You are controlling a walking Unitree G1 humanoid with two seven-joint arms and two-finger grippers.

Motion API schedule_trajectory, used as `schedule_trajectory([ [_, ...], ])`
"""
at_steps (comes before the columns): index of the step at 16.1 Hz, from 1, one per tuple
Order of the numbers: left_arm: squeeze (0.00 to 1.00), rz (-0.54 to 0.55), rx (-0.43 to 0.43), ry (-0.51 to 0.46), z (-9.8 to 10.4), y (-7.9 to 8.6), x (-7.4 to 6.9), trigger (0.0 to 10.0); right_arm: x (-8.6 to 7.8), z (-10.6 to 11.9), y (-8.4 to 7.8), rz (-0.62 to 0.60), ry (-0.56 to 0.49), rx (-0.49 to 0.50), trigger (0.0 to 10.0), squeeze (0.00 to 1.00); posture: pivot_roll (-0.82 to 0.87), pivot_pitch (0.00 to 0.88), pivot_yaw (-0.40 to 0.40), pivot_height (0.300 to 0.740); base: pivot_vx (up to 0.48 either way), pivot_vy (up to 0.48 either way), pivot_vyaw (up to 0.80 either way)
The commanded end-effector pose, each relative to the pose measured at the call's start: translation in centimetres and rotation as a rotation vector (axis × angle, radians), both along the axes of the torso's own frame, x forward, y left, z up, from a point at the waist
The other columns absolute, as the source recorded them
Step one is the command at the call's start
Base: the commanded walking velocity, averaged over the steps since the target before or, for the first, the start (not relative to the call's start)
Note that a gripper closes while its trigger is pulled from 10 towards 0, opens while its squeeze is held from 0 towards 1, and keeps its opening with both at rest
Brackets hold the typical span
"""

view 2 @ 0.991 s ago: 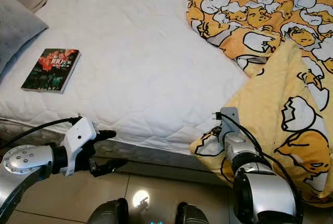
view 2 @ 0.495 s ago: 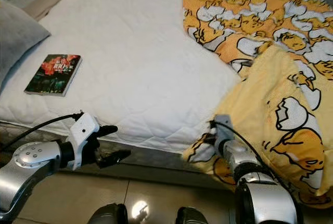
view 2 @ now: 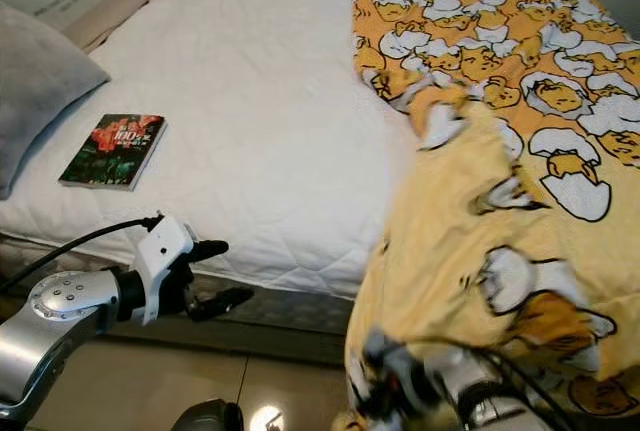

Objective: Clean up the room

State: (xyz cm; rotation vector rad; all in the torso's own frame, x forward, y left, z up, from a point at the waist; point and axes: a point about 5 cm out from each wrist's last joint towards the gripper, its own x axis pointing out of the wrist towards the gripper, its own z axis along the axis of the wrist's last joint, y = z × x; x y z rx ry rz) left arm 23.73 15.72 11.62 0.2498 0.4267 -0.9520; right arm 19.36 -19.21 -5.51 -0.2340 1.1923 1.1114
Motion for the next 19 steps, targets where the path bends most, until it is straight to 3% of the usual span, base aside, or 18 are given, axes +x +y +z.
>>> schedule_trajectory([
  [1, 0.0, -0.024, 0.003, 0.012, -0.1, -0.2, -0.3, 10.0, 0.1, -0.1, -0.4, 0.017, -0.044, -0.053, 0.0, 0.0, 0.07, 0.051, 0.005, 0.74, 0.0, 0.0, 0.0],
  [2, 0.0, -0.028, 0.003, 0.011, -0.1, -0.2, -0.4, 10.0, 0.4, -0.1, -0.7, 0.019, -0.081, -0.087, 1.8, 0.0, 0.07, 0.05, 0.006, 0.74, 0.0, 0.0, 0.0],
  [3, 0.0, -0.025, 0.004, 0.008, -0.1, -0.3, -0.3, 10.0, 1.2, 0.2, -0.8, -0.018, -0.156, -0.117, 10.0, 0.0, 0.07, 0.05, 0.005, 0.74, 0.0, 0.0, 0.0],
  [4, 0.0, -0.015, 0.006, -0.002, -0.1, -0.2, -0.1, 10.0, 2.9, 0.9, -0.8, -0.129, -0.287, -0.136, 10.0, 0.27, 0.07, 0.05, 0.005, 0.74, 0.0, 0.0, 0.0],
  [5, 0.0, -0.002, 0.006, -0.012, 0.0, -0.2, 0.1, 10.0, 4.3, 1.6, -0.9, -0.24, -0.374, -0.124, 10.0, 1.0, 0.07, 0.048, 0.003, 0.74, 0.0, 0.0, 0.0],
  [7, 0.0, 0.02, 0.002, -0.021, -0.1, -0.1, 0.3, 10.0, 7.2, 4.1, 0.2, -0.407, -0.502, 0.085, 10.0, 1.0, 0.06, 0.045, 0.002, 0.74, 0.0, 0.0, 0.0],
  [9, 0.0, 0.032, -0.001, -0.017, -0.2, -0.1, 0.2, 10.0, 8.4, 5.9, 1.3, -0.43, -0.569, 0.264, 10.0, 1.0, 0.06, 0.042, 0.002, 0.74, 0.0, 0.0, 0.0],
  [10, 0.0, 0.03, -0.003, -0.013, -0.3, -0.2, 0.1, 10.0, 8.3, 6.2, 2.0, -0.393, -0.546, 0.336, 10.0, 1.0, 0.06, 0.042, 0.002, 0.74, 0.0, 0.0, 0.0],
  [12, 0.0, 0.028, -0.007, -0.01, -0.4, -0.3, 0.1, 10.0, 7.1, 5.7, 2.9, -0.289, -0.468, 0.384, 10.0, 1.0, 0.06, 0.037, -0.002, 0.74, 0.0, 0.0, 0.0],
  [14, 0.0, 0.033, -0.01, -0.013, -0.4, -0.4, 0.2, 10.0, 7.1, 5.7, 2.7, -0.314, -0.506, 0.368, 10.0, 1.0, 0.06, 0.036, -0.003, 0.74, 0.0, 0.0, 0.0],
  [16, 0.0, 0.119, -0.017, -0.053, -0.5, -0.2, 0.8, 10.0, 7.9, 6.1, 2.4, -0.434, -0.603, 0.331, 10.0, 1.0, 0.05, 0.03, 0.0, 0.74, 0.0, 0.0, 0.0],
  [17, 0.0, 0.326, -0.023, -0.118, -0.8, 0.4, 2.1, 10.0, 8.7, 6.9, 2.4, -0.593, -0.731, 0.3, 10.0, 1.0, 0.03, 0.023, 0.003, 0.74, 0.0, 0.0, 0.0],
  [18, 0.0, 0.379, -0.027, -0.133, -0.9, 0.6, 2.4, 10.0, 8.9, 7.1, 2.4, -0.644, -0.764, 0.298, 10.0, 1.0, 0.03, 0.023, 0.003, 0.74, 0.0, 0.0, 0.0],
  [19, 0.0, 0.489, -0.072, -0.169, -1.0, 0.7, 2.7, 10.0, 9.5, 7.9, 2.5, -0.839, -0.786, 0.362, 10.0, 1.0, 0.02, 0.012, 0.0, 0.74, 0.0, 0.0, 0.0],
])
